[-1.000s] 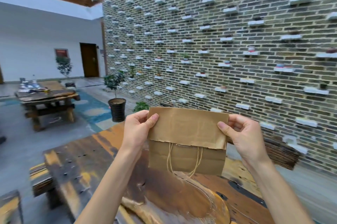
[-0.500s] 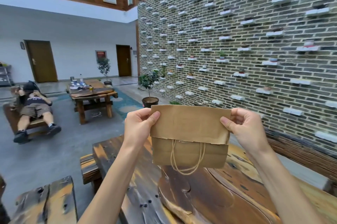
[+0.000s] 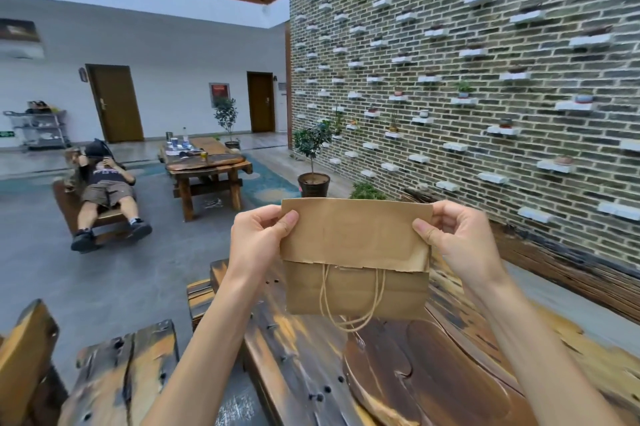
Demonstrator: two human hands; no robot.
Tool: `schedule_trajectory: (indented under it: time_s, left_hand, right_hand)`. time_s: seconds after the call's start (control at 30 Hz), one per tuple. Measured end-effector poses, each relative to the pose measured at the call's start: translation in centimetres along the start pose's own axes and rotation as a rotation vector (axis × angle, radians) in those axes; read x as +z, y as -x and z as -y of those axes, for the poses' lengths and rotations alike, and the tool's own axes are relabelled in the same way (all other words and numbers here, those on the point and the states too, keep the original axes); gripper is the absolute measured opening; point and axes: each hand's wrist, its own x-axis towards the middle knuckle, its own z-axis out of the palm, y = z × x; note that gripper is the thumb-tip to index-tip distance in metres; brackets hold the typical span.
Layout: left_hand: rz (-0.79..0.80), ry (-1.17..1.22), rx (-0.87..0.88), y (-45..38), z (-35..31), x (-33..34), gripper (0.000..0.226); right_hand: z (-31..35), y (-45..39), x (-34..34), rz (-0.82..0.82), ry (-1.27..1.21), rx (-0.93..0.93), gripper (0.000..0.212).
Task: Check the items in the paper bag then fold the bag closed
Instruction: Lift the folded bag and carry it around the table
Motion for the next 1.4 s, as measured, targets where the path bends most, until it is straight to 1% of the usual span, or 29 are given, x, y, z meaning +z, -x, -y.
schedule_trajectory:
  time_s: [0.1,0.3,0.5,0.63,0.77,0.93,1.13,1.3,1.4]
  left_hand:
    - [0.021,0.025,-0.013,-2.0,1.5,-1.1,0.024]
    - [0.035,0.03,-0.005,-8.5,5.1,-2.3,0.03]
    - [0.1,0.016,-0.008,-17.8,9.3,-3.3,0.02]
    - [0.124,0.033,-0.022,-23.3,11.2,-3.4,0.02]
    - [0.14,0.047,-0.024,-28.2,13.2,-3.7,0.019]
    - [0.182,0.053,-0.043,-34.1,16.8,-3.7,0.022]
    - [0.276,0.085,-0.07,-41.9,22.6,-3.0,0.015]
    - [0.382,0.152,-0.116,-48.9,28.2,-2.0,0.014]
    - [0.443,0.18,-0.14,-52.9,31.3,-1.6,0.015]
  right_hand:
    - [-1.5,-2.2,2.1,0.019,0.011,0.013,0.016]
    - [-4.5,-7.9,6.3,0.015,0.011,0.007,0.006]
    - [-8.4,-15.4,10.7,-0.011,-0.033,0.036,0.011]
    - [-10.2,-20.0,13.1,-0.023,-0.047,0.047,0.017]
    - [-11.6,-24.0,15.5,-0.037,-0.04,0.051,0.015]
    - [-14.4,-28.2,18.1,-0.069,-0.022,0.059,0.021]
    - [-18.7,-32.7,21.2,-0.138,0.029,0.104,0.021]
    - [-22.4,-36.8,24.2,-0.254,0.157,0.107,0.018]
    - [-24.0,-39.0,26.4,-0.305,0.191,0.122,0.032]
